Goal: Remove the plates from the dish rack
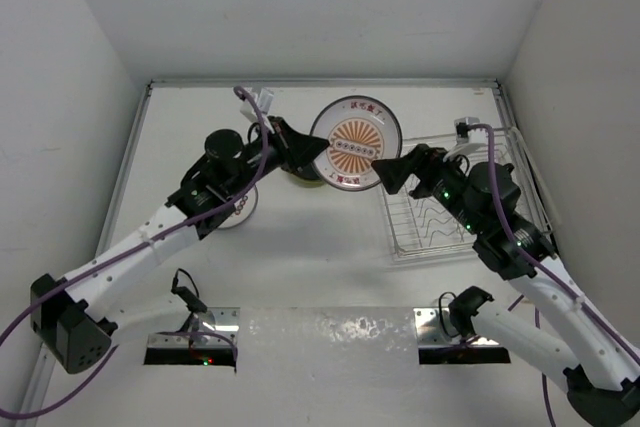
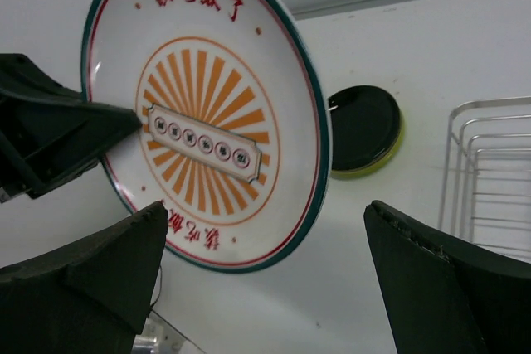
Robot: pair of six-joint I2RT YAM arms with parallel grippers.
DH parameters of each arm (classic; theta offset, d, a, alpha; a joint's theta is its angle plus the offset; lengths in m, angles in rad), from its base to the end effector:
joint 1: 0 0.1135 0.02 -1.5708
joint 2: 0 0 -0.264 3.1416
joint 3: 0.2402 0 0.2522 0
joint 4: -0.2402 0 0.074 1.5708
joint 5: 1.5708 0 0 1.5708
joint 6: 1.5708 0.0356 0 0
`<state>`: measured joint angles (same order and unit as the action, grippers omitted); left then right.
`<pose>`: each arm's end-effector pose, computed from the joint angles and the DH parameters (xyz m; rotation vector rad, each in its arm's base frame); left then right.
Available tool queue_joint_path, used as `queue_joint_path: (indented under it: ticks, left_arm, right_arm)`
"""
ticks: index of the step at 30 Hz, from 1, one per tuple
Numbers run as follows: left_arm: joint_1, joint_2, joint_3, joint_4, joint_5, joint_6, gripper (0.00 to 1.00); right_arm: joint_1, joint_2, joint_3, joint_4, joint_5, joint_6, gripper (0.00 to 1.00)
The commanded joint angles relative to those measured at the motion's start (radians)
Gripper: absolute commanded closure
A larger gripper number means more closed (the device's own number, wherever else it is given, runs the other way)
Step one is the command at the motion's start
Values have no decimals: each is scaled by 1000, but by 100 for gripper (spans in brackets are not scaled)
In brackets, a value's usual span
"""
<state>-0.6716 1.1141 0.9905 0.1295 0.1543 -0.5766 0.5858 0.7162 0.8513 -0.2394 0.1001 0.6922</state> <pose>0.2027 -0.1681 0.3804 0.2090 1.6614 -1.0861 0.1389 0.0879 0.3679 0.1719 1.7434 0.8698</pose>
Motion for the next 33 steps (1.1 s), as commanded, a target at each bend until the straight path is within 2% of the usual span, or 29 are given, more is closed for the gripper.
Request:
queue_joint_path:
  ticks: [1,4,8,10,11,12,13,14,15,18,19,20,21,22,25,30,33]
  left_arm:
    - [10,-130,-35,111,42,-72,100]
    - [10,-180,-88,137,80,-104,100]
    - [10,-201,-127,131,116,-127,100]
    - [10,-206,-151,127,114,-124,99]
    - [10,-209,-156,99,97,-103,94]
    - [10,-209,-161,79,85,-88,78]
    - [10,-209,-159,29,68,-72,66]
    - [10,-211,-156,0,20,-39,53]
    - [10,-212,-145,-34,-8,-26,32]
    - [10,-230,-113,-166,-146,20,0]
    - [10,-232,-95,-277,-216,29,0]
    - [10,-237,-57,-334,-352,47,0]
    - [10,-252,-38,-393,-422,55,0]
    - [10,-261,-21,-501,-565,60,0]
    - [10,-330,22,-669,-766,67,0]
    - [9,-450,69,-798,-897,122,0]
    - [9,-538,24,-801,-1016,159,0]
  right_arm:
    - [2,46,-23,135,-77,75,2]
    - [2,68,-41,182,-97,92,8]
    - [0,65,-77,233,-122,110,31]
    - [2,60,-95,287,-132,124,51]
    - [2,55,-100,298,-132,127,66]
    - [2,55,-110,313,-132,136,94]
    - [2,54,-115,322,-138,138,99]
    - [0,60,-116,327,-143,136,100]
    - [2,65,-118,327,-143,136,100]
    - [0,94,-126,325,-129,148,100]
    - [2,103,-127,321,-119,155,100]
    - [0,127,-129,316,-103,165,100]
    - [0,143,-132,316,-91,171,100]
    - [0,161,-135,322,-80,176,100]
    - [0,262,-146,409,-102,205,100]
    - [12,506,-84,646,-246,311,100]
    - [54,685,26,644,-229,314,100]
